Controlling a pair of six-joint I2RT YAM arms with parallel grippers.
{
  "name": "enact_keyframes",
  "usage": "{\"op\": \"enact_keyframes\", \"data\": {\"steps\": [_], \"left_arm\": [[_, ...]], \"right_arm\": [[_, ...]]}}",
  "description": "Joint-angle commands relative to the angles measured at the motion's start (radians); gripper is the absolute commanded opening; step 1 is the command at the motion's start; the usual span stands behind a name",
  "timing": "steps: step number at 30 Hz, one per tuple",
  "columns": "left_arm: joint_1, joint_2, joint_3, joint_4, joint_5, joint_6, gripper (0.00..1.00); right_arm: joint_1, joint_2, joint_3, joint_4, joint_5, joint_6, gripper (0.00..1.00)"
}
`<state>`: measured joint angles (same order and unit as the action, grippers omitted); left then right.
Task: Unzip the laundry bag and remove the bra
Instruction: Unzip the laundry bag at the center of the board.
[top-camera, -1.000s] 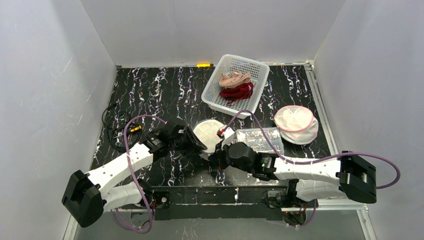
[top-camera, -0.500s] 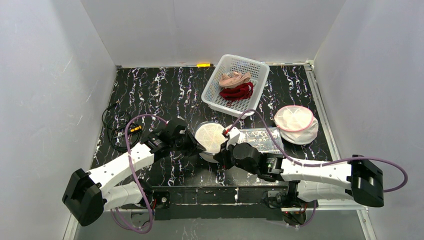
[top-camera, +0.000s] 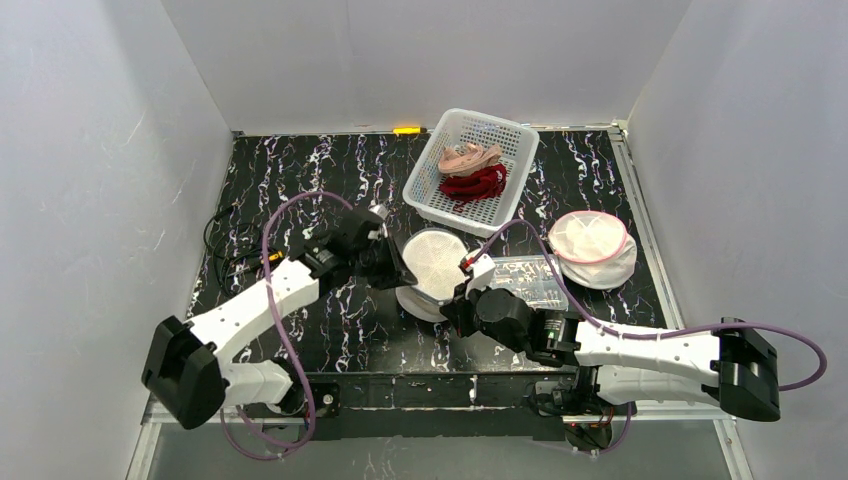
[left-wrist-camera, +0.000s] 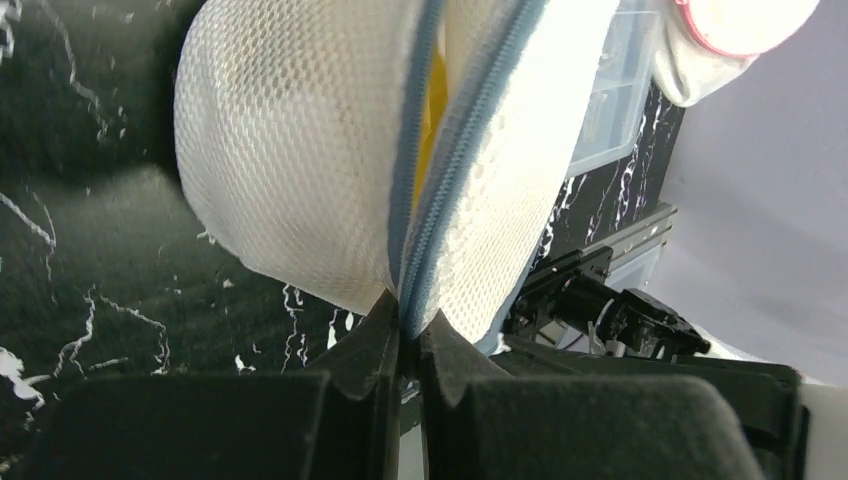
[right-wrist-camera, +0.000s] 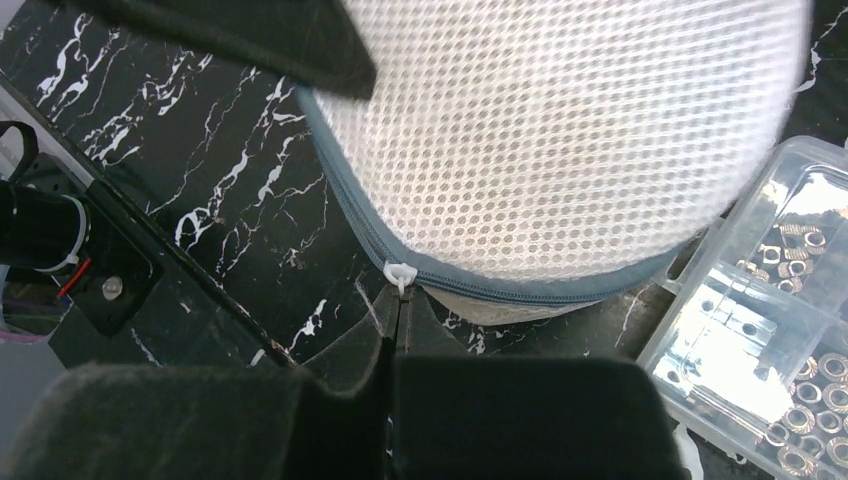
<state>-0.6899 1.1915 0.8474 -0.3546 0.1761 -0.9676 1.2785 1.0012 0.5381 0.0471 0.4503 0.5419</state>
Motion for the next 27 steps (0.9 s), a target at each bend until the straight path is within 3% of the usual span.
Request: {"op": "enact_keyframes", "data": {"steps": [1,6,10,12,14,16,22,27], "left_arm": [[0.076,0.076,0.160,-0.076,0.102,0.259,0.00],[0.131,0.220,0.296,-0.167,0.215,0.406,0.00],[0.136,0.243,0.268,-0.159,0.244,0.411,0.00],[0.136,0.208,0.224,-0.133,0.256,0.385,0.13],[0.136,0.155,0.173,-0.120,0.262,0.353,0.42],[0.135,0.090,0.126,-0.111,0.265,0.313,0.54],[0.125,-0.152,-0.018,-0.165,0.182,0.162,0.69],[0.059,-0.283,-0.134,-0.113,0.131,-0.038,0.72]], "right_arm": [[0.003,-0.003,-0.012,0.070,0.020,-0.029,0.01],[0.004,0.054,0.014,0.137,-0.012,-0.033,0.01],[0.005,0.092,0.027,0.172,-0.042,-0.029,0.01],[0.005,0.103,0.025,0.187,-0.052,-0.023,0.01],[0.005,0.113,0.026,0.198,-0.062,-0.020,0.01],[0.004,0.123,0.029,0.209,-0.072,-0.019,0.01],[0.005,0.159,0.039,0.230,-0.092,-0.020,0.01],[0.005,0.186,0.056,0.249,-0.114,-0.022,0.01]]}}
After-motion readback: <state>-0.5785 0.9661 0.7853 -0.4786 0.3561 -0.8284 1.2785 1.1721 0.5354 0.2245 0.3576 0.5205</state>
